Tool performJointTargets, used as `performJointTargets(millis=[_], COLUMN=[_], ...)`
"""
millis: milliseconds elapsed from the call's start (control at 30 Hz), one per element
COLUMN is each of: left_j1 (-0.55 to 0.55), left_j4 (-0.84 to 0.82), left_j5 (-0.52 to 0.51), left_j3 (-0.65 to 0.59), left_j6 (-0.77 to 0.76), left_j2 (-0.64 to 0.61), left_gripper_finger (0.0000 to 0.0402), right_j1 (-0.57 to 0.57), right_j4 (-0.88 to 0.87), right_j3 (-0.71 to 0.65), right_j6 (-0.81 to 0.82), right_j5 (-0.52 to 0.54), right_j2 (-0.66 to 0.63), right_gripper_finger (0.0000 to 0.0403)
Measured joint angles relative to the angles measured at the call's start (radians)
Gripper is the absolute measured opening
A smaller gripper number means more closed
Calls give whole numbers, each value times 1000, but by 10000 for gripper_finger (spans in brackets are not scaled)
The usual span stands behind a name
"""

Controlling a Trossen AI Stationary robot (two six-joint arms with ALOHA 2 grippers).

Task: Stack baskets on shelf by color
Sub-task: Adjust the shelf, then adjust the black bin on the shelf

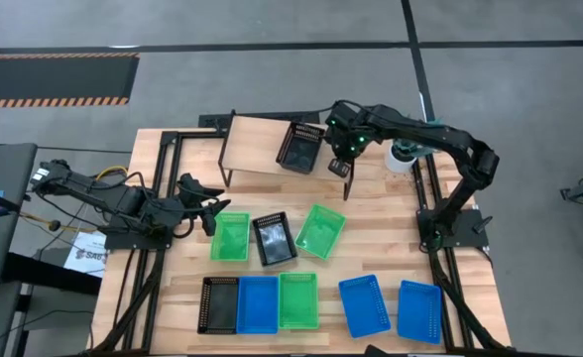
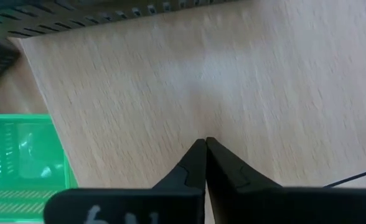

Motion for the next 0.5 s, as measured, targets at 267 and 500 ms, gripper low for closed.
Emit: performJointTargets(millis=[267,500], left_j1=[0,0], left_j4=[0,0], left_j5=[-5,-14], left_j3=[0,0], left_j6=[11,11], left_j2=[0,0], left_gripper_finger=[167,167], right_j1=[32,85], right_j4=[26,14], right_j3=[87,88], right_j6=[0,25], right_j5=[4,2], right_j2=[0,-2], right_gripper_finger=[24,13])
